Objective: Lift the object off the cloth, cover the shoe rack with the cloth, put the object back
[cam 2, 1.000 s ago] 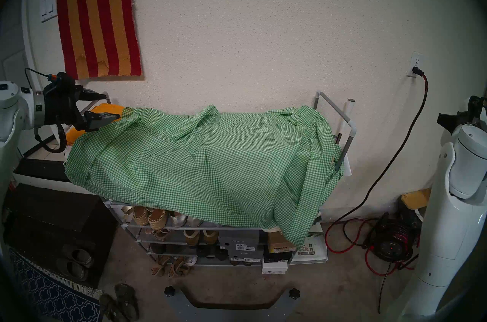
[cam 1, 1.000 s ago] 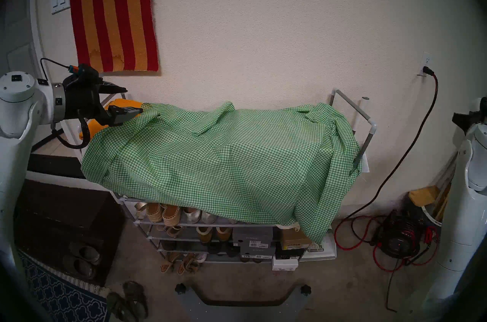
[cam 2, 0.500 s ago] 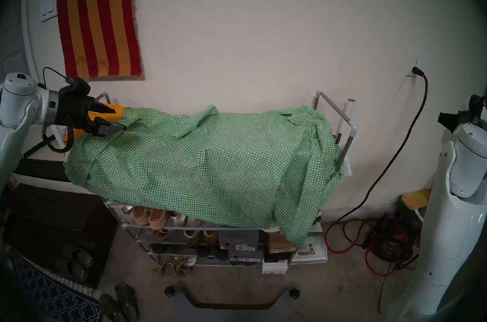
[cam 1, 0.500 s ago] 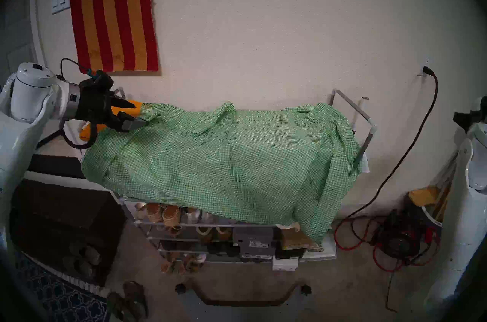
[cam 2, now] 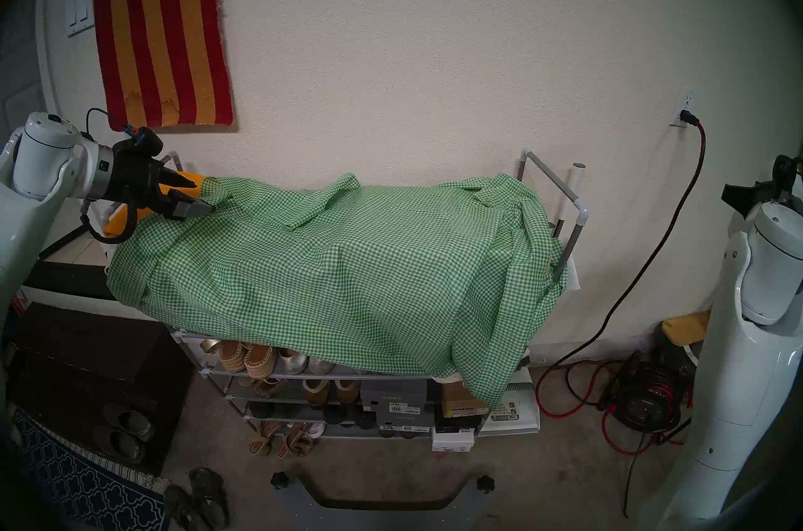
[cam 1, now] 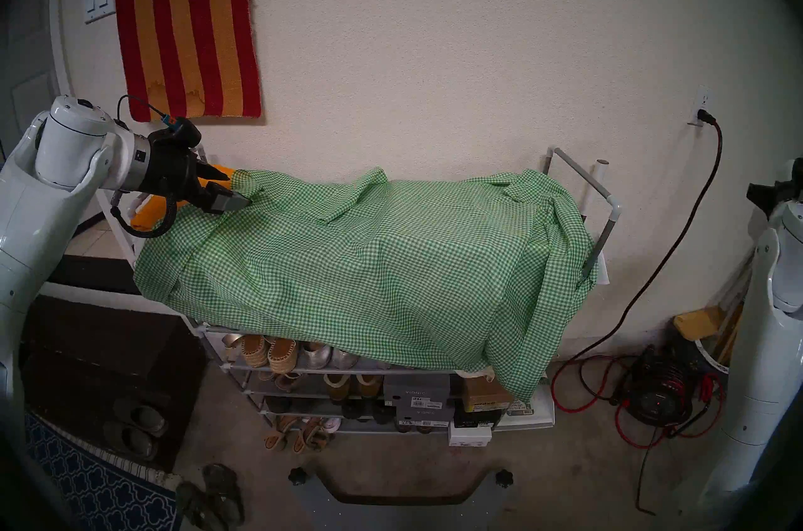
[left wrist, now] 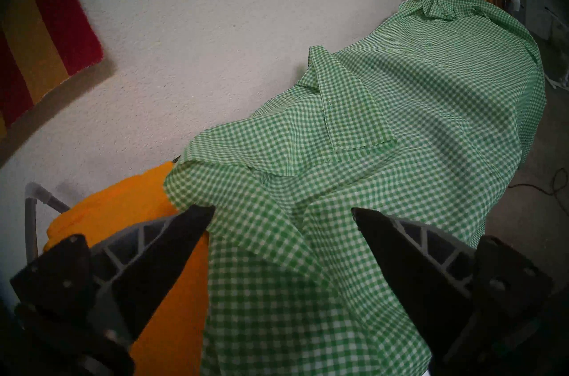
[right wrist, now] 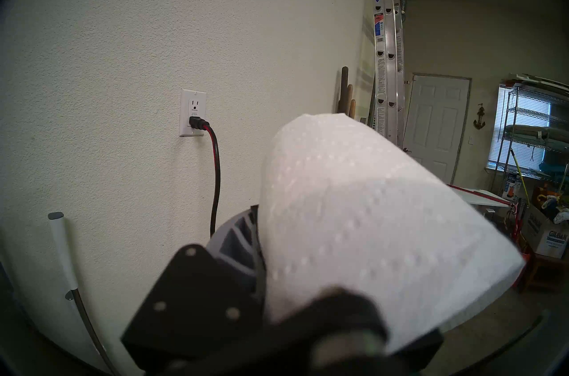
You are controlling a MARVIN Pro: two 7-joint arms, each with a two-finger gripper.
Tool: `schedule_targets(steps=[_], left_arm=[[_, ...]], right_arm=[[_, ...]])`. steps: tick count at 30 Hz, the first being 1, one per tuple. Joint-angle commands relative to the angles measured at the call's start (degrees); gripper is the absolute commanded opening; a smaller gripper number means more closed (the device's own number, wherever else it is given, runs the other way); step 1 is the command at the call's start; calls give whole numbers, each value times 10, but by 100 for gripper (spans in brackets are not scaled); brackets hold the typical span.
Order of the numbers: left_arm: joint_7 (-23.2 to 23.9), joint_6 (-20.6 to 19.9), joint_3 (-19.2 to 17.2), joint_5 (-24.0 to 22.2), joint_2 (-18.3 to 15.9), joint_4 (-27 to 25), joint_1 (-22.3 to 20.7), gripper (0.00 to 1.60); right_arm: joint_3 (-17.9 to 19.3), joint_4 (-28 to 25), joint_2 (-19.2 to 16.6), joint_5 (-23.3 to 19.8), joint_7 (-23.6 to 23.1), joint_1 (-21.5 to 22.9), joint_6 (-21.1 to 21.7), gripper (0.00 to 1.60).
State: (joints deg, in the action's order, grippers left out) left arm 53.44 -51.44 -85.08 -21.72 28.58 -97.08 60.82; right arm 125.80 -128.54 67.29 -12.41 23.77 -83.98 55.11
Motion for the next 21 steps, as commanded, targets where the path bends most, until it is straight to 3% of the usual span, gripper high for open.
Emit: schedule_targets(steps=[1,9,11,12,16,17,18,19,21], left_arm=[[22,-14,37,13,2,23,-70,160],[38,-26,80,17,4,46,-110,160],[45,-31,108,18,1,59,-136,160],[33,-30,103,9,2,56,-125,160],[35,-34,143,5,0,70,-151,159],[34,-34,151,2,-1,72,-157,104],[33,-32,158,-2,-3,74,-161,77],[26,-29,161,-10,-4,73,-163,72],[27,-28,174,-19,-8,71,-172,77]], right_arm=[[-1,-2,-4,-3,4,-3,-1,0],[-2,-2,-8,-12,12,-5,-1,0],[-2,-2,-9,-15,14,-6,-1,0],[-2,-2,-10,-16,16,-6,-1,0],[-3,-2,-12,-21,20,-8,-1,0],[-3,-2,-13,-23,22,-9,-1,0],[-3,-2,-13,-24,23,-9,-1,0],[-3,-2,-14,-26,24,-10,-1,0],[-3,-2,-15,-29,26,-11,-1,0]])
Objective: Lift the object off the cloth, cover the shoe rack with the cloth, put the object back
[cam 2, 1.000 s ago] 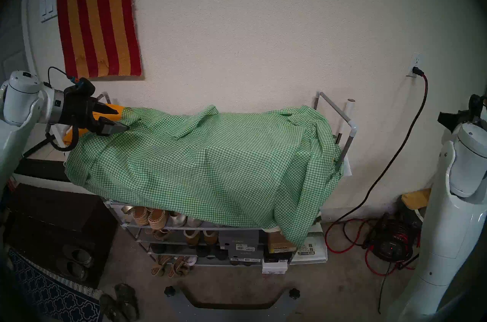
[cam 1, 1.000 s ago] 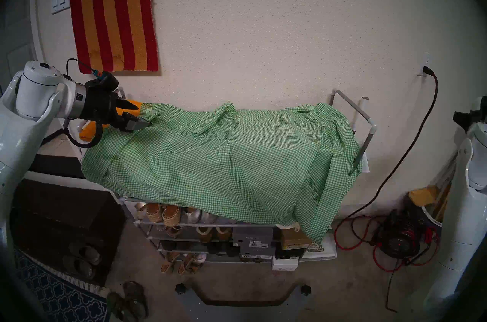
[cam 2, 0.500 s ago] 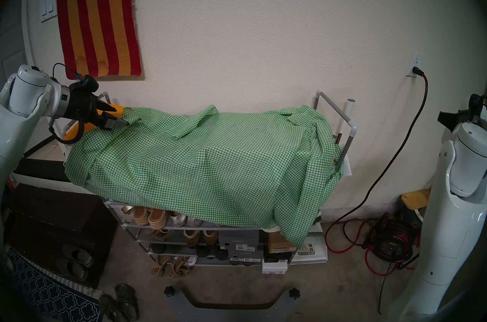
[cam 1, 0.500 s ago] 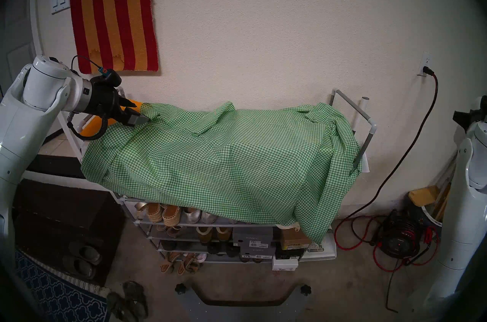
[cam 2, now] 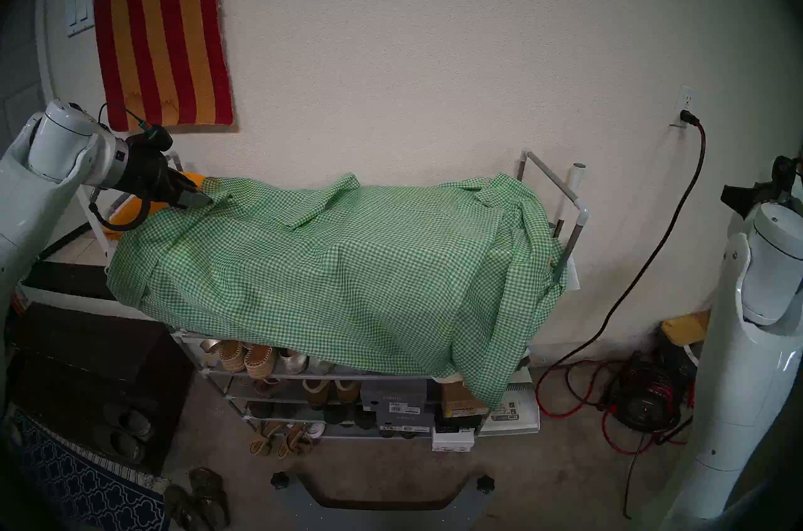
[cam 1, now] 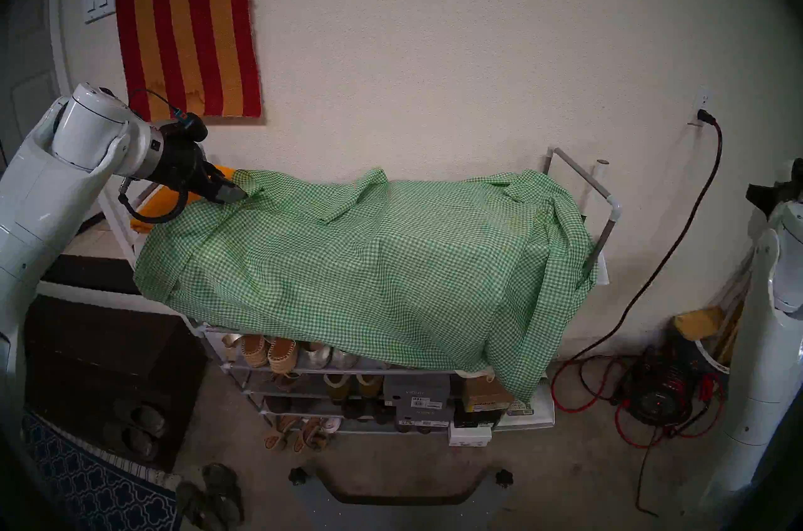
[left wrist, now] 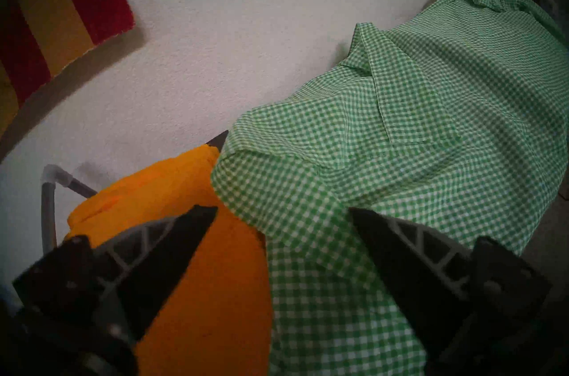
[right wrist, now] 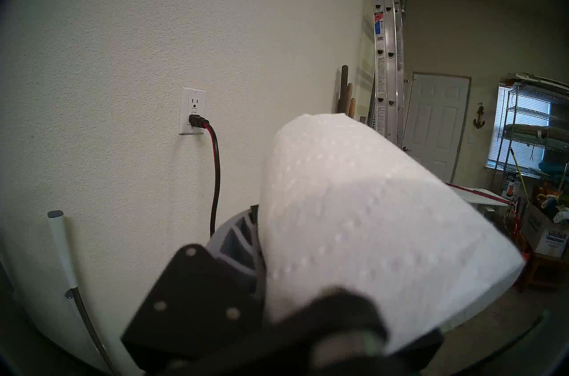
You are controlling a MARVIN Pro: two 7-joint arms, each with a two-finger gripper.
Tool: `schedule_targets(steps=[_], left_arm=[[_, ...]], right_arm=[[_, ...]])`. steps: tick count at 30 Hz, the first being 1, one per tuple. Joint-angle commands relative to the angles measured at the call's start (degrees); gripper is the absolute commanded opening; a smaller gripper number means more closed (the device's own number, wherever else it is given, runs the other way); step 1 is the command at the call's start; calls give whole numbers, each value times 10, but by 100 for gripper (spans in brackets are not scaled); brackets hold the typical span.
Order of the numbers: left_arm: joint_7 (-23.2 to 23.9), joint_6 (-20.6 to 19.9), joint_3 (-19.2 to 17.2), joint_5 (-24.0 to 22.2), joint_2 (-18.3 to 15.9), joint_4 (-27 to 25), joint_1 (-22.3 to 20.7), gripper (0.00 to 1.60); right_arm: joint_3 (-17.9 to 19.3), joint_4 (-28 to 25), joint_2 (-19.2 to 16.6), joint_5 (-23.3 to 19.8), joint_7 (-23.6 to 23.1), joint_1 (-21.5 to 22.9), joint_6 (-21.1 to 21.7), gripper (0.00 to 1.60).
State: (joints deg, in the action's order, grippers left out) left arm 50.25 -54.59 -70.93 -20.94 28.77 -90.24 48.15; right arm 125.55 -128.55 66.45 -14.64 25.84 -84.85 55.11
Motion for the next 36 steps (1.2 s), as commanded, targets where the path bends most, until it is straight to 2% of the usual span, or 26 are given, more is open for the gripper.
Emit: schedule_targets(steps=[1,2,3,5,7,8,13,21,23,27,29,30,31,33,34,35,36], left_arm=[[60,3,36,-28,-11,3,-48,78],[72,3,43,-25,-13,6,-55,77],[54,4,49,-38,-16,4,-57,71],[55,10,57,-39,-19,5,-63,0],[68,22,52,-38,-23,2,-69,0],[50,25,47,-51,-26,-5,-69,0],[48,56,6,-59,-43,-64,-93,0],[96,77,-62,-101,-87,-140,-111,0],[108,77,-83,-119,-110,-163,-98,0],[129,75,-113,-154,-134,-182,-64,0],[143,77,-123,-178,-160,-188,-44,0],[124,72,-134,-188,-148,-187,-36,0],[144,81,-134,-194,-168,-192,-30,0],[127,82,-143,-205,-170,-203,-17,0],[143,84,-146,-209,-178,-206,-8,0],[130,81,-141,-211,-180,-212,-2,0],[138,80,-142,-211,-184,-215,8,0]], right_arm=[[0,-2,-7,-8,6,-2,-1,0],[-1,-2,-8,-10,8,-3,-1,0],[-1,-2,-9,-11,9,-3,-1,0],[-1,-2,-10,-14,12,-4,-1,0],[-1,-2,-11,-17,14,-5,-1,0],[-1,-2,-11,-18,15,-5,-1,0],[-1,-2,-11,-19,16,-5,-1,0],[-1,-2,-13,-24,20,-7,-1,0],[-1,-2,-14,-26,22,-7,-1,0],[-2,-2,-15,-30,25,-8,-1,0],[-2,-3,-16,-32,27,-9,-1,0],[-2,-3,-17,-33,27,-9,-1,0],[-2,-3,-17,-33,28,-9,-1,0],[-2,-3,-17,-35,29,-10,-1,0],[-2,-3,-18,-36,30,-10,-1,0],[-2,-3,-18,-36,30,-10,-1,0],[-2,-3,-18,-37,31,-10,-1,0]])
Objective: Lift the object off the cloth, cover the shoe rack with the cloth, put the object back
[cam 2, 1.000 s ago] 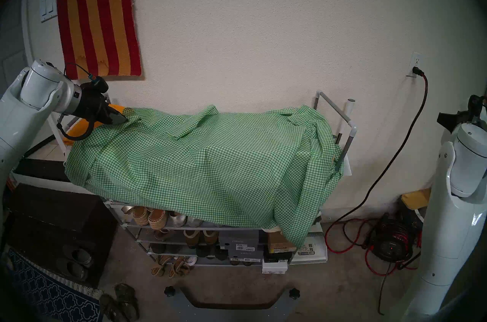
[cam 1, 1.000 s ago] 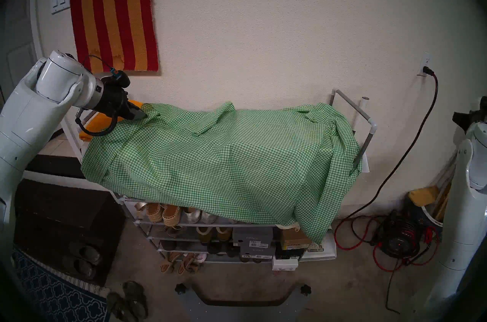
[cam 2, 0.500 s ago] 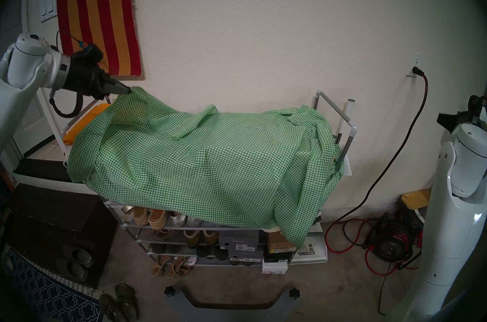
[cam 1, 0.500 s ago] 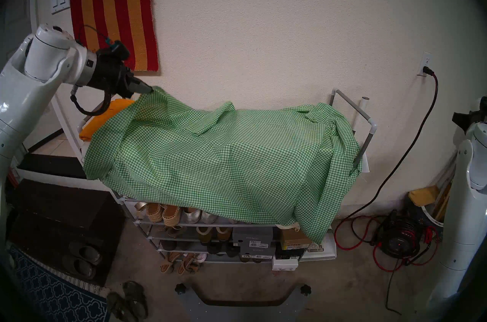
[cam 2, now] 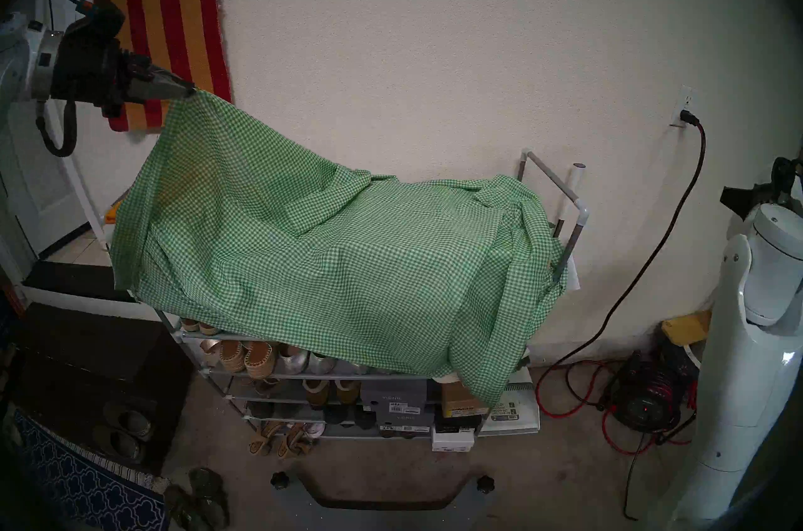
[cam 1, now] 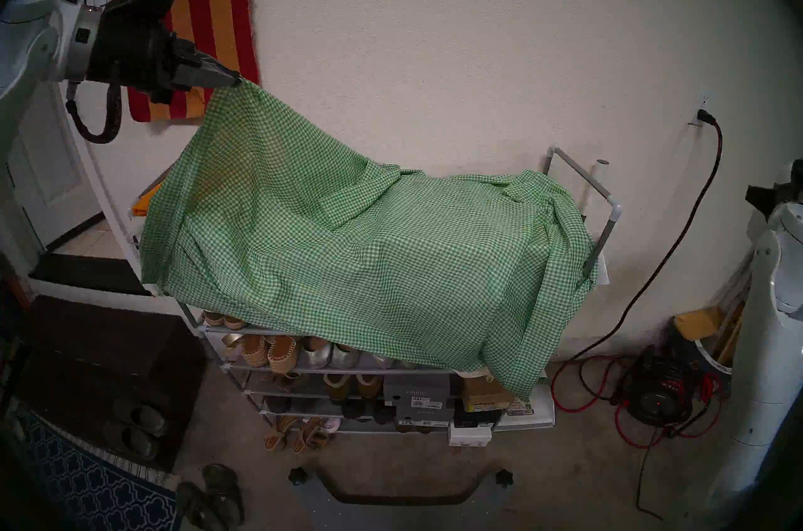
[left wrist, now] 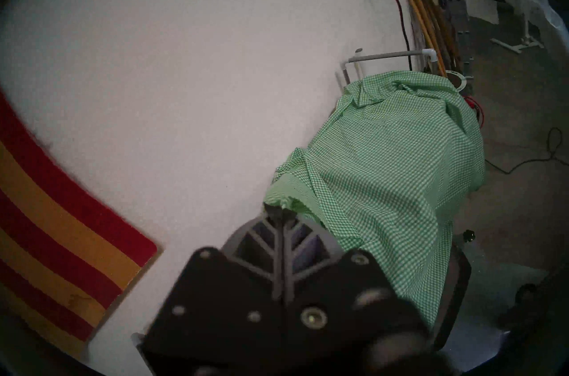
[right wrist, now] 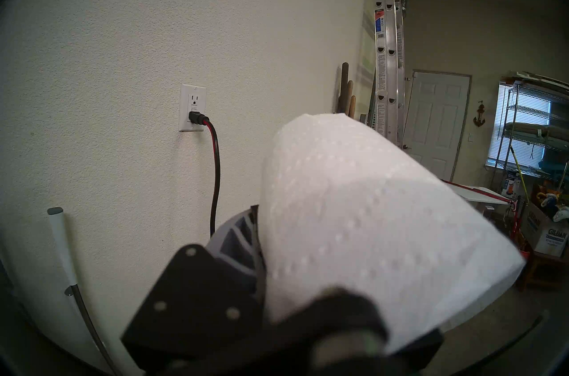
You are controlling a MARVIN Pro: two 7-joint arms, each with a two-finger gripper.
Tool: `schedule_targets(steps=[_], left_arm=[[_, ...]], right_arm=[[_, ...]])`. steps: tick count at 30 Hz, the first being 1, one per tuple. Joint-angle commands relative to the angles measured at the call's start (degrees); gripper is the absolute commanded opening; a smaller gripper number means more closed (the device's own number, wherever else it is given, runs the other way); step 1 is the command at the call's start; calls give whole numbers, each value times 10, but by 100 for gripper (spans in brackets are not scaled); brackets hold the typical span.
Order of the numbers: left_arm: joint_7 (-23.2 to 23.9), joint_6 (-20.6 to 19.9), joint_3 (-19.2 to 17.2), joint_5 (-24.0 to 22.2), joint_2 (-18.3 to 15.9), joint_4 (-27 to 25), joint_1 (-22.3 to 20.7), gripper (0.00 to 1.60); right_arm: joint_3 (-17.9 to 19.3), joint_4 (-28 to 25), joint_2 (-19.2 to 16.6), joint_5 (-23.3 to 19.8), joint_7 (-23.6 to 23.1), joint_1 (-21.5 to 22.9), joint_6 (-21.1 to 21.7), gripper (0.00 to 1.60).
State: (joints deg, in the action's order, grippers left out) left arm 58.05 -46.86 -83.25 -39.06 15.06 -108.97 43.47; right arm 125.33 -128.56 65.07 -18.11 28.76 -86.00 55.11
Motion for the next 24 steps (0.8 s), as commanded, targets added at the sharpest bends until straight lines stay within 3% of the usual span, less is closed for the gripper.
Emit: schedule_targets(steps=[1,10,19,24], left_arm=[[62,1,-19,-32,-50,-30,63,0],[62,0,-23,-41,-68,-46,108,0],[64,14,-65,-48,-78,-56,118,0],[73,14,-54,-58,-83,-89,147,0]], right_arm=[[0,-2,-5,-3,3,1,-1,0],[0,-2,-7,-9,8,-1,-1,0],[0,-2,-9,-15,13,-3,-1,0],[-1,-2,-10,-18,16,-4,-1,0]])
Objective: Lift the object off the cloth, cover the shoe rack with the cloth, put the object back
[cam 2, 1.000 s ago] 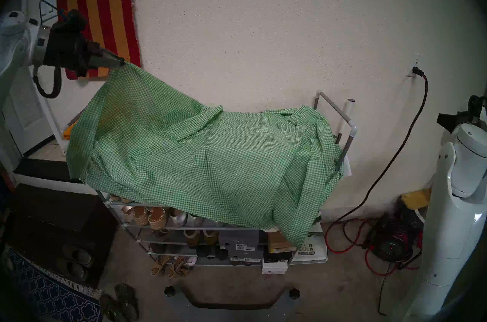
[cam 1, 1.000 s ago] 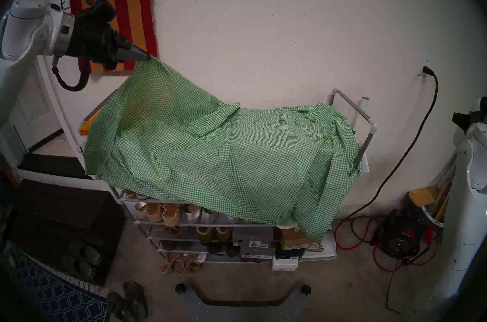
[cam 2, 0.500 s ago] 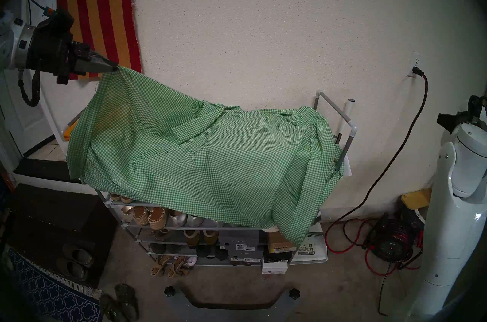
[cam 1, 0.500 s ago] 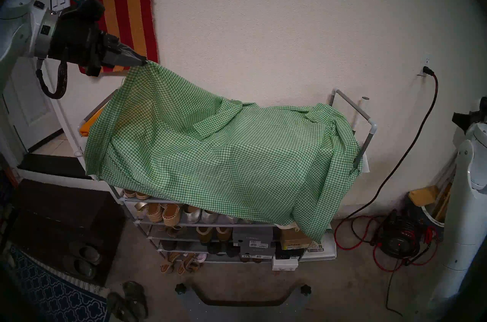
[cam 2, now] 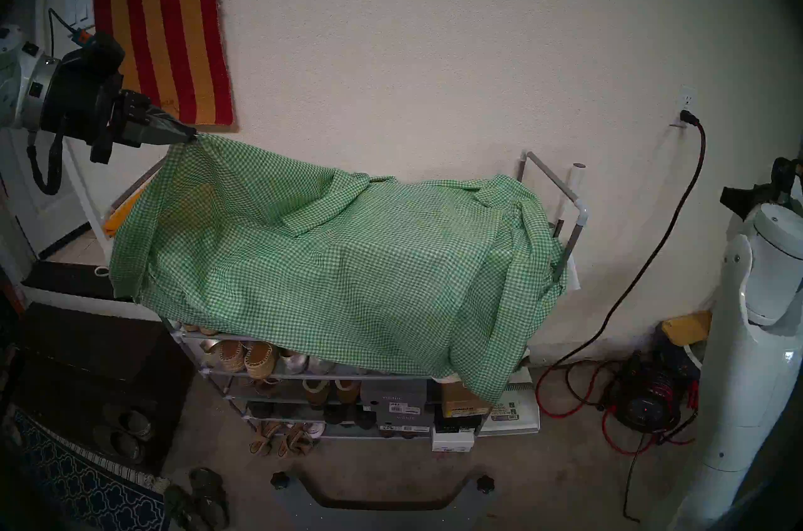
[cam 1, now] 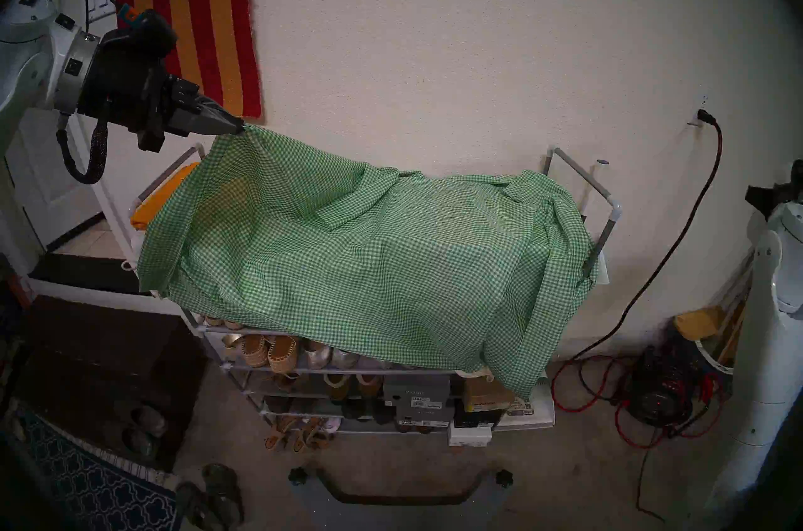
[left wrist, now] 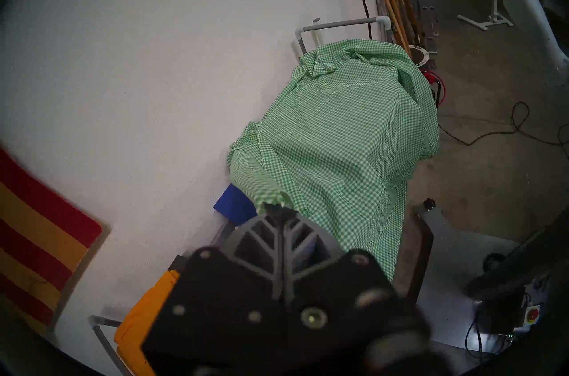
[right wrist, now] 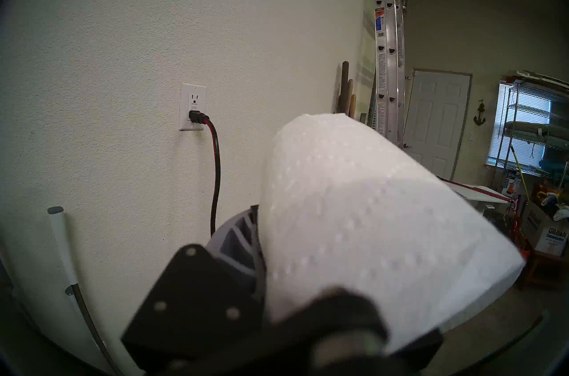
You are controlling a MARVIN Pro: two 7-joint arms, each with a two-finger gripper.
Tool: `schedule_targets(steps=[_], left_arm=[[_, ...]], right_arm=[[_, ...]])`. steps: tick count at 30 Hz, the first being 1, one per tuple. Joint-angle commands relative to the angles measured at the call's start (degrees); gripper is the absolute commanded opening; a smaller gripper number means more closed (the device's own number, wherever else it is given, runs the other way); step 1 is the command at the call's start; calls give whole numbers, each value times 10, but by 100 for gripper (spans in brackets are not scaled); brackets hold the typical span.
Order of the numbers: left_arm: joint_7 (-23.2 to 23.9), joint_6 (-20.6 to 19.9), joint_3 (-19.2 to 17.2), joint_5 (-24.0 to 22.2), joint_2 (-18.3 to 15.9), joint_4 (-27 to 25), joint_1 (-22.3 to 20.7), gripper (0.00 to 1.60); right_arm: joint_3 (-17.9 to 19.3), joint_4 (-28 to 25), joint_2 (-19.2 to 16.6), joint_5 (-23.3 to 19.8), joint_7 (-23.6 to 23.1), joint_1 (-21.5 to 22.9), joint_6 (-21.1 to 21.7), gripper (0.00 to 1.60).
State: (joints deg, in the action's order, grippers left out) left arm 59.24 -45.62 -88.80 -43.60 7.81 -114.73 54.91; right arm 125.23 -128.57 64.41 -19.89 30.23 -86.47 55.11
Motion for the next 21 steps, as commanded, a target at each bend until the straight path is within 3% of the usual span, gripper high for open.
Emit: schedule_targets(steps=[1,9,16,21], left_arm=[[59,2,7,-13,-11,-43,38,0],[66,7,17,-33,-15,-120,58,0],[69,3,12,-41,-18,-162,62,0],[68,-5,28,-45,-19,-192,85,0]], right_arm=[[0,-2,-3,-1,1,0,-1,0],[0,-2,-5,-6,6,-2,-1,0],[0,-1,-6,-10,9,-3,-1,0],[0,-1,-7,-13,12,-5,-1,0]])
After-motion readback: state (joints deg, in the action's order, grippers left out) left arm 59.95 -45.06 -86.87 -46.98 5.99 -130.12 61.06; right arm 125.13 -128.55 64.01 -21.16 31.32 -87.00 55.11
